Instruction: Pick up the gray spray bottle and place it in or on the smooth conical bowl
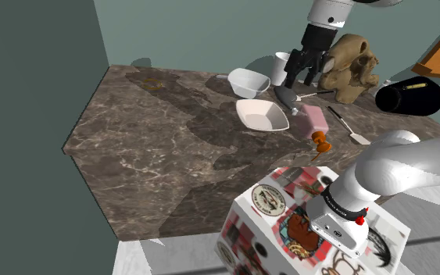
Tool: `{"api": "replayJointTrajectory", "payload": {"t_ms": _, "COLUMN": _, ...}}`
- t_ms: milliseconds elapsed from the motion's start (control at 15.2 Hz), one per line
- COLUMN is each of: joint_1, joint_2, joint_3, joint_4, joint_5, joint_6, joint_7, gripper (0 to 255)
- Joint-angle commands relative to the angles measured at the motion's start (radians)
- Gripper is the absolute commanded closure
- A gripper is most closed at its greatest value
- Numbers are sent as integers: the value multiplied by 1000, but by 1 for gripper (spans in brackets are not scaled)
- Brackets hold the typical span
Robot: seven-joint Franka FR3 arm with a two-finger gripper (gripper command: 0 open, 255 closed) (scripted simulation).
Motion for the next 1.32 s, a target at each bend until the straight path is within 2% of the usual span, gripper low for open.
{"api": "replayJointTrajectory", "payload": {"t_ms": 0, "joint_1": 0, "joint_2": 0, "joint_3": 0, "joint_4": 0, "joint_5": 0, "joint_6": 0, "joint_7": 0, "gripper": 0}}
{"api": "replayJointTrajectory", "payload": {"t_ms": 660, "joint_1": -97, "joint_2": 118, "joint_3": -126, "joint_4": -118, "joint_5": -118, "joint_6": 273, "joint_7": -128, "gripper": 0}}
{"api": "replayJointTrajectory", "payload": {"t_ms": 1254, "joint_1": -173, "joint_2": 327, "joint_3": -248, "joint_4": -122, "joint_5": -188, "joint_6": 531, "joint_7": -236, "gripper": 0}}
